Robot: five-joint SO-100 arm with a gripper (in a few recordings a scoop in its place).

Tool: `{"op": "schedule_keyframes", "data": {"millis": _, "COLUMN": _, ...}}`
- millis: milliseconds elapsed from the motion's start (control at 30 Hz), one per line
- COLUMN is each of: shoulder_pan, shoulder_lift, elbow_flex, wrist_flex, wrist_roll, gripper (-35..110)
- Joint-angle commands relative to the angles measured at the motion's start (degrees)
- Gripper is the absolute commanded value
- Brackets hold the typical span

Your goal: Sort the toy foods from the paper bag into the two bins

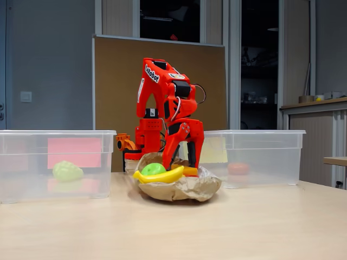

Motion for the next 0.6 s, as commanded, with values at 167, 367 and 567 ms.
{"op": "schedule_keyframes", "data": {"millis": 167, "shoulder_pan": 1.32, "shoulder_lift": 5.36, "elbow_flex": -5.62, "wrist_flex": 13.54, "wrist_roll": -1.41, "gripper": 25}}
{"op": "schedule_keyframes", "data": {"millis": 367, "shoulder_pan": 2.02, "shoulder_lift": 7.38, "elbow_flex": -9.93, "wrist_flex": 22.15, "wrist_roll": -2.02, "gripper": 24}}
{"op": "schedule_keyframes", "data": {"millis": 567, "shoulder_pan": 2.2, "shoulder_lift": 6.5, "elbow_flex": -12.13, "wrist_flex": 23.55, "wrist_roll": -2.55, "gripper": 24}}
